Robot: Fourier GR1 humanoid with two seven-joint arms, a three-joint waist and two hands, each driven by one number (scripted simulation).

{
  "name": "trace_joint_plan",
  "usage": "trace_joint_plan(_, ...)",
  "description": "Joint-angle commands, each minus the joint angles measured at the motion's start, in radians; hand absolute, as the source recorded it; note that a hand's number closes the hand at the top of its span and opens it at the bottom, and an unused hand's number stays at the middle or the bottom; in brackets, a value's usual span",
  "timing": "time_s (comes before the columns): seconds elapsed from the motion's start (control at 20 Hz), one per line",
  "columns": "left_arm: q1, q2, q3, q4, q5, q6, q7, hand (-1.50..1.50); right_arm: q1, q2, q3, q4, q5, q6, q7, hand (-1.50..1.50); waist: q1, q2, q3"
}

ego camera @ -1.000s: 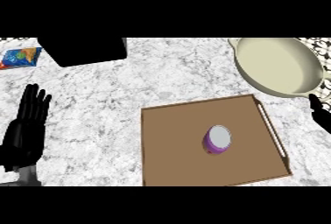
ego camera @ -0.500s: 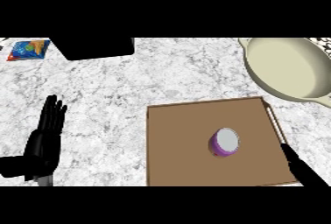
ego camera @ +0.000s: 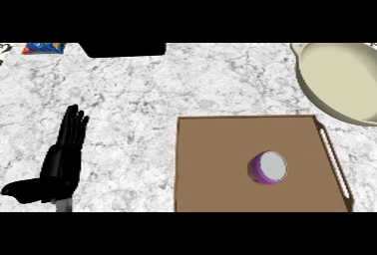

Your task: Pick the can from the tray and place it in the pot

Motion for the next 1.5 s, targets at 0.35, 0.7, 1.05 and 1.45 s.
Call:
trace_joint_plan(0.35,-0.052,-0.026,-0.053,0.005,-0.032,0.0,0.022,0.0,0.232,0.151,0.208,-0.164,0.465,0.208,0.412,-1.5,0.077,0.012,0.004)
trace_joint_plan(0.7,-0.07,-0.037,-0.075,0.007,-0.047,0.0,0.05,0.0,0.07,0.152,0.266,-0.175,0.701,0.438,0.825,-1.5,0.083,0.003,0.009)
trace_joint_plan(1.05,-0.034,-0.043,-0.049,0.078,-0.032,-0.031,-0.019,0.0,-0.312,0.152,0.4,-0.025,0.843,0.61,1.206,-1.5,0.076,-0.009,0.011)
trace_joint_plan(1.45,-0.037,-0.07,-0.065,-0.012,-0.075,0.019,0.059,0.0,-0.559,0.152,0.344,0.105,0.761,0.716,1.326,-1.5,0.07,-0.014,0.013)
